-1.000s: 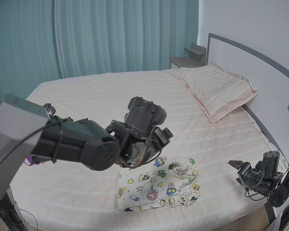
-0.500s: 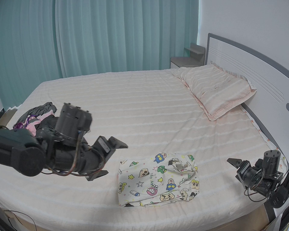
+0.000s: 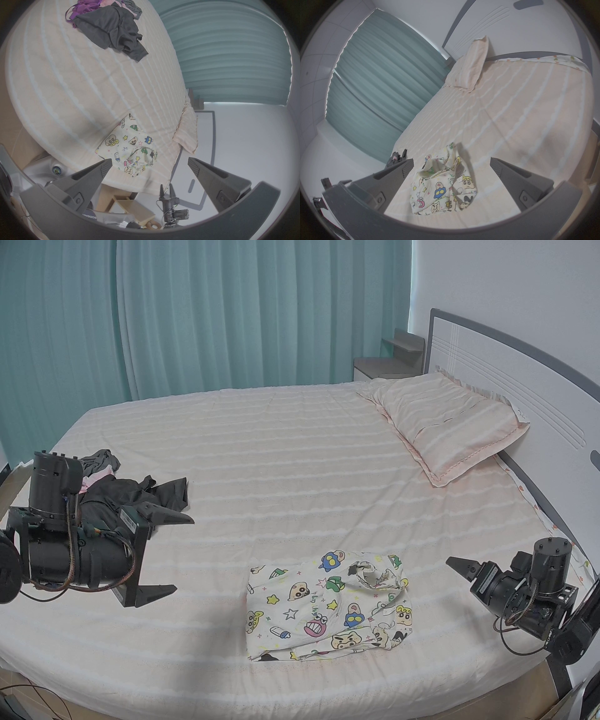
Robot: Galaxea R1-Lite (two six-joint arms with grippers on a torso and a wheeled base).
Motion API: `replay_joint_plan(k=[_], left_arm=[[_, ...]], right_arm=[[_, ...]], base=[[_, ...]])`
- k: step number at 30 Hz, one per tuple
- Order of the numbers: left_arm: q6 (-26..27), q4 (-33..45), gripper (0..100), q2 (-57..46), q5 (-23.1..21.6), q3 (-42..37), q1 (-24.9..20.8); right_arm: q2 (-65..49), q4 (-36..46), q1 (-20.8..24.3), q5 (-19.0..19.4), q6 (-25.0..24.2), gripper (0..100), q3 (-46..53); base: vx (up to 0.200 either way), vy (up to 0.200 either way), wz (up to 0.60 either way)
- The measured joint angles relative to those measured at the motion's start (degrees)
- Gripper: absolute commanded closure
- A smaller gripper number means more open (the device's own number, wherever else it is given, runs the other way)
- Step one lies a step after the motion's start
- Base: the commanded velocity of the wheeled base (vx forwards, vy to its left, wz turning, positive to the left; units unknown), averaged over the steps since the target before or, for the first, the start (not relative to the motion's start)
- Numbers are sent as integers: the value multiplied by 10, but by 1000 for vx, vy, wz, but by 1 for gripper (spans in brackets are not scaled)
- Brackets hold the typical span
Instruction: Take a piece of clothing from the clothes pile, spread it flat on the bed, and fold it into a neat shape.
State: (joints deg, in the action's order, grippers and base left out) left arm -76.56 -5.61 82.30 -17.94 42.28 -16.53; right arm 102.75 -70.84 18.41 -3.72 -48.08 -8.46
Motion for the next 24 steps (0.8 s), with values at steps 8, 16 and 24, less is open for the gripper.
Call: replay_joint_plan(k=[8,16,24], left_arm=[[-7,-28,0,-7,-40,-26,42],[-8,-30,0,-7,-67,-36,69],[-6,-42,0,-8,-79,-53,71]], right_arm=[[9,57,60,7,54,0,-69],[56,76,90,19,139,0,-121],[102,90,94,13,176,0,-153]], base=[[0,200,0],[0,175,0],[0,0,0]])
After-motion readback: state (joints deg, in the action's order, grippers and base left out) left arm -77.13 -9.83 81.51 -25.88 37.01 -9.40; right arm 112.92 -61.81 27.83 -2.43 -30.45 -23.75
